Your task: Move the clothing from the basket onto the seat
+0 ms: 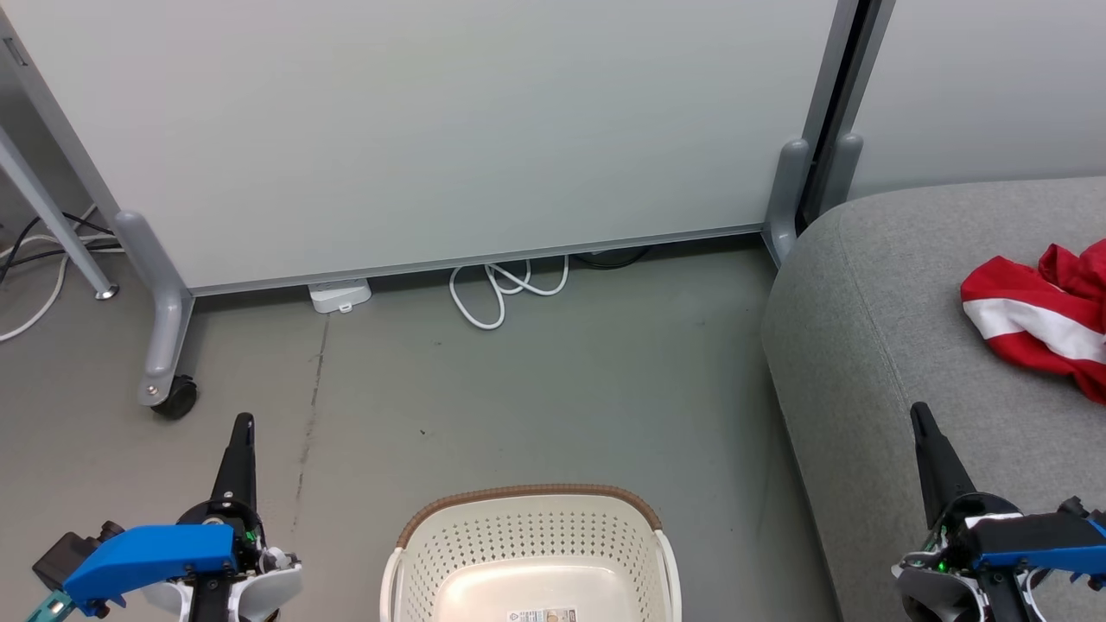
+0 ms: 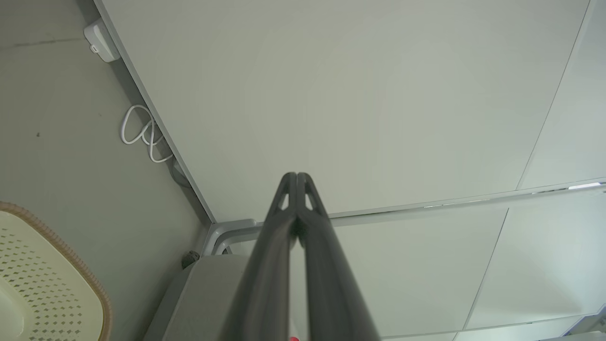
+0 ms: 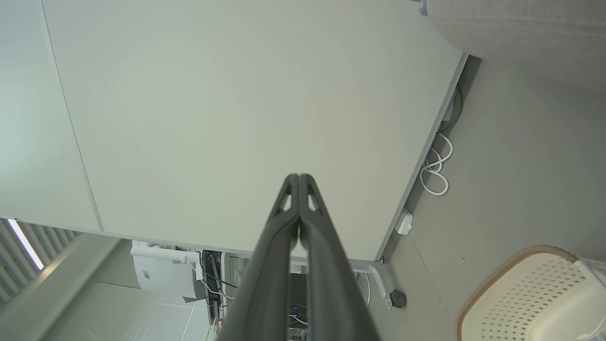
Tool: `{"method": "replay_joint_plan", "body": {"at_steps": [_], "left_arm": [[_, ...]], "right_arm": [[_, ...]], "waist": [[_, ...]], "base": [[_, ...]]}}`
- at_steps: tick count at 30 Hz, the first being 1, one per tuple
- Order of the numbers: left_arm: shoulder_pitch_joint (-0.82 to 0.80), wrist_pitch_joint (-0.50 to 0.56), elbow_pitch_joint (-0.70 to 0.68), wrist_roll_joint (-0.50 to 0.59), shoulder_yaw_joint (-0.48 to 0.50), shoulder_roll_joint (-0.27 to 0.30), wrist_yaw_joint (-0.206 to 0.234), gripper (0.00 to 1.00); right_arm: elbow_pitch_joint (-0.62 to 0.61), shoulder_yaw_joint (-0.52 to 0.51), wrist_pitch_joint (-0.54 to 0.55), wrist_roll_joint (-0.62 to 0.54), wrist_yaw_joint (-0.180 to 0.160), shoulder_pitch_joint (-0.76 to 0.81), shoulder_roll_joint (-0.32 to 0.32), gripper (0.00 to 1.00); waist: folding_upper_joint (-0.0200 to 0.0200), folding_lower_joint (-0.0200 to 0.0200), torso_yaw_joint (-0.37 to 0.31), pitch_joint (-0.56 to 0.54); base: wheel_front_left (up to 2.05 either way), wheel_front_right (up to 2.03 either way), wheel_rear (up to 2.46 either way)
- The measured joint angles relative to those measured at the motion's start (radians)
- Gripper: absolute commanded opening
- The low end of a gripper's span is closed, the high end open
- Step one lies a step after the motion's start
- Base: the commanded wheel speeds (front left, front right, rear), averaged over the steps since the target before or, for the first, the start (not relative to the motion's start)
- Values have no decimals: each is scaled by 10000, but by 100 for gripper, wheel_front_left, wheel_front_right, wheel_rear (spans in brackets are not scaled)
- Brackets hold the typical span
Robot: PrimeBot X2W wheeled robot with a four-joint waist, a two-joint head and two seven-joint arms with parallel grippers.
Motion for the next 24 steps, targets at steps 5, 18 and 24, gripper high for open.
{"method": "replay_joint_plan", "body": {"at_steps": [5, 18, 24], "left_arm": [[-27, 84, -12, -378, 48, 0, 0, 0], [-137, 328, -38, -1262, 163, 0, -15, 0], [-165, 353, -50, -1427, 178, 0, -15, 0]], "right_arm": [[-4, -10, 98, 368, 0, -30, -2, 0], [-17, -31, 336, 1315, -2, -110, -4, 0], [-21, -35, 353, 1480, -2, -120, -4, 0]], "waist": [[0, 0, -22, 11], [0, -1, -78, 39], [0, -1, -88, 43]], "base": [[0, 0, 0], [0, 0, 0], [0, 0, 0]]}}
